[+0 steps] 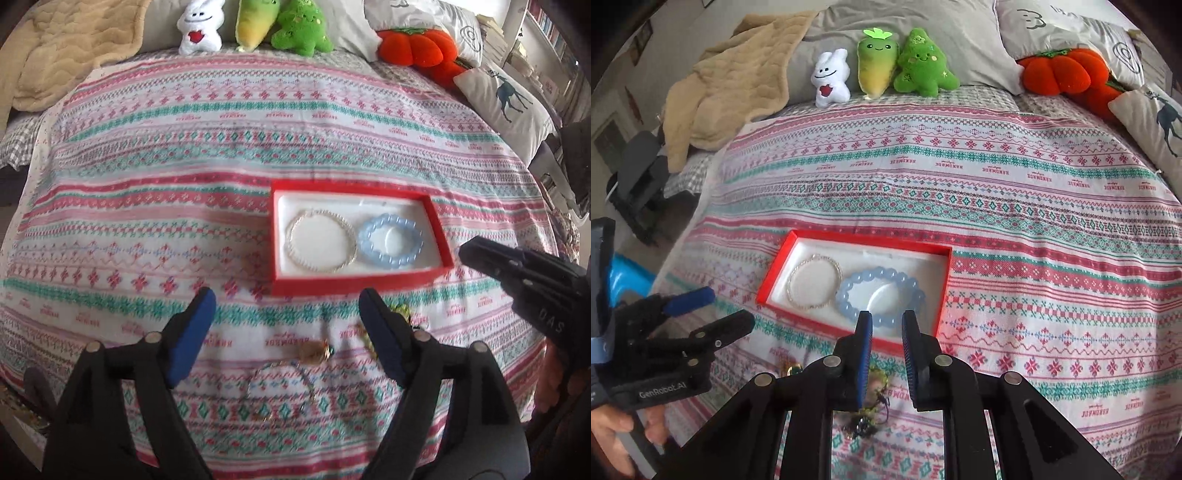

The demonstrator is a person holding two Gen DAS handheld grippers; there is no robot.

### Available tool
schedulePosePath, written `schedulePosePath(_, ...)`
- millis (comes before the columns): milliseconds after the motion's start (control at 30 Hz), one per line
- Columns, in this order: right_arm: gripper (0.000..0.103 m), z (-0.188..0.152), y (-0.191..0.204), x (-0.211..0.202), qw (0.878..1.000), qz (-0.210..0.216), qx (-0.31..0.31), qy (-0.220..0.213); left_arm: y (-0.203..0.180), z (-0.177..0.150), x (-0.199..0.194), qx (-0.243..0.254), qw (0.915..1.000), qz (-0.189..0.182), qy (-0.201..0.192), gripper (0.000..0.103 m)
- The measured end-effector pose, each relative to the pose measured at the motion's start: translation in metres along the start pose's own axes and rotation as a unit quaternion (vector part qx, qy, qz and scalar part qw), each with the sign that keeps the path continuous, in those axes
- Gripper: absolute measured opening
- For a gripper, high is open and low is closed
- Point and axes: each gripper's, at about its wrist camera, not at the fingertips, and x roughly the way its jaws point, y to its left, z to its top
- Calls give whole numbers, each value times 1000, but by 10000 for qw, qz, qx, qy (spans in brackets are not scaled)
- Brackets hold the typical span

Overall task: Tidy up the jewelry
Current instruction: 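Withdraw both tools from the box back toward the remaining jewelry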

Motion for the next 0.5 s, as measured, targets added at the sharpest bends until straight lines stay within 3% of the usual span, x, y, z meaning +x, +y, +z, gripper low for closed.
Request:
schedulePosePath(67,22,-7,2,-3,10000,-20,-64,31,6,-9,1,-44,9999,-62,142,81)
schedulePosePath(100,30,-11,3,-5,9999,-38,-102,46,8,-13,1,-49,9998,-81,182,81)
schedulePosePath(133,51,-16,4,-6,9998,-58,-152,71,10,-18,1,-47,9997,-102,223,81)
schedulePosePath(200,70,-25,6,-9,9997,-106,-229,42,13,-28,2,-9,9995,-144,293,81)
schedulePosePath(500,70,-61,20,-6,9962,-190,-811,263,33,-60,11,139,9990,-211,380,81)
